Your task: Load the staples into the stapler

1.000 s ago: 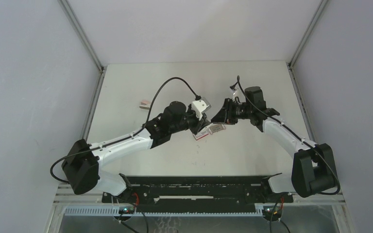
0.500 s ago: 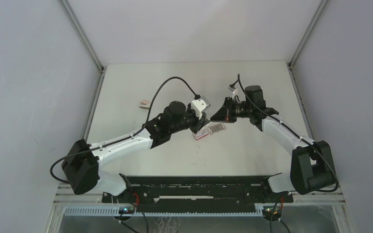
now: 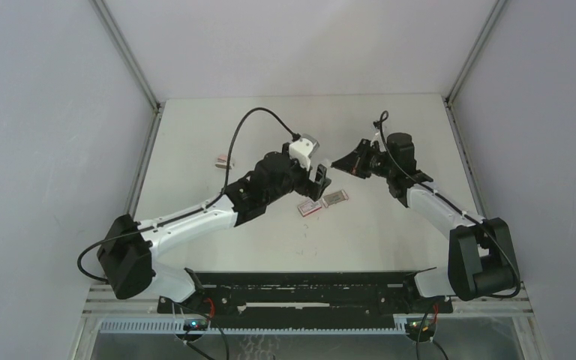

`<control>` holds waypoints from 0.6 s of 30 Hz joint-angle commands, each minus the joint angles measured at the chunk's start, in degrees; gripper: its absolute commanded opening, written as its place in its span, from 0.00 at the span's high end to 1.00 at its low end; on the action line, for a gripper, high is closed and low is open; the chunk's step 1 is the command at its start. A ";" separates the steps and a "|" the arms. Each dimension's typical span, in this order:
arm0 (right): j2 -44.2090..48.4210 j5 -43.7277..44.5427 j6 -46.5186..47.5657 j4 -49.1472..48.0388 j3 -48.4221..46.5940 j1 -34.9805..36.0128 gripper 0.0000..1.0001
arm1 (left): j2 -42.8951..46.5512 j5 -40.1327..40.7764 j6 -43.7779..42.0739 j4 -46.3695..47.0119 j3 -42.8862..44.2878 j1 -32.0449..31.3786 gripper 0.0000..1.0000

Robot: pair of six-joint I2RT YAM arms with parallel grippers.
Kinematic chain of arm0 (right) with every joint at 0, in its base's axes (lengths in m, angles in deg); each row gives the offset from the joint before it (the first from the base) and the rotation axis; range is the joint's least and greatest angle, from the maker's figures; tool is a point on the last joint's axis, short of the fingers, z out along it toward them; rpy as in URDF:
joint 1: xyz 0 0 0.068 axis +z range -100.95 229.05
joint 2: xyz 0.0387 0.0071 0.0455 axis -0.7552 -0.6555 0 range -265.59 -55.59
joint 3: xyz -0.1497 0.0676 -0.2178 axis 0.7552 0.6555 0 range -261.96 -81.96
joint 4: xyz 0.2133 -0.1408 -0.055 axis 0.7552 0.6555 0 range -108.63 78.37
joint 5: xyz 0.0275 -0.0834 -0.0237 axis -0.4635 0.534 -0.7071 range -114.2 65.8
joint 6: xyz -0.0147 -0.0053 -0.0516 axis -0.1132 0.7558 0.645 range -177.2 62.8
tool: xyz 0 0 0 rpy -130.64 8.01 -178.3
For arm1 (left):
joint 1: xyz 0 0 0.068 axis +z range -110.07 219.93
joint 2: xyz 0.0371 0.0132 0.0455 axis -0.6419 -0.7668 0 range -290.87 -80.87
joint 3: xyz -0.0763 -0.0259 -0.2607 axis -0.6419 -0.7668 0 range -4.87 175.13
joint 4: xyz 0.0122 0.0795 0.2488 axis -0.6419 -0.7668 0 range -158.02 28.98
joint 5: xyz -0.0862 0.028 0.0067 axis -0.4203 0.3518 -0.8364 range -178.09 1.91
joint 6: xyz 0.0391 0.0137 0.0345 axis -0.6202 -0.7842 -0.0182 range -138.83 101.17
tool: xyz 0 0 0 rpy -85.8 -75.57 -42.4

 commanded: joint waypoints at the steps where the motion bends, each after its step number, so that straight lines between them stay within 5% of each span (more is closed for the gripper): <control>1: -0.80 15.96 1.12 -7.28 -0.64 1.68 1.00 | -3.18 10.30 13.83 -6.30 10.56 3.37 0.12; 6: -2.87 28.26 1.56 -7.25 -1.58 5.00 1.00 | -6.73 2.70 26.00 -3.39 10.33 10.06 0.15; 18: -9.28 34.09 4.72 -7.42 -6.16 8.92 1.00 | -17.94 -2.77 27.12 -4.82 19.78 11.38 0.15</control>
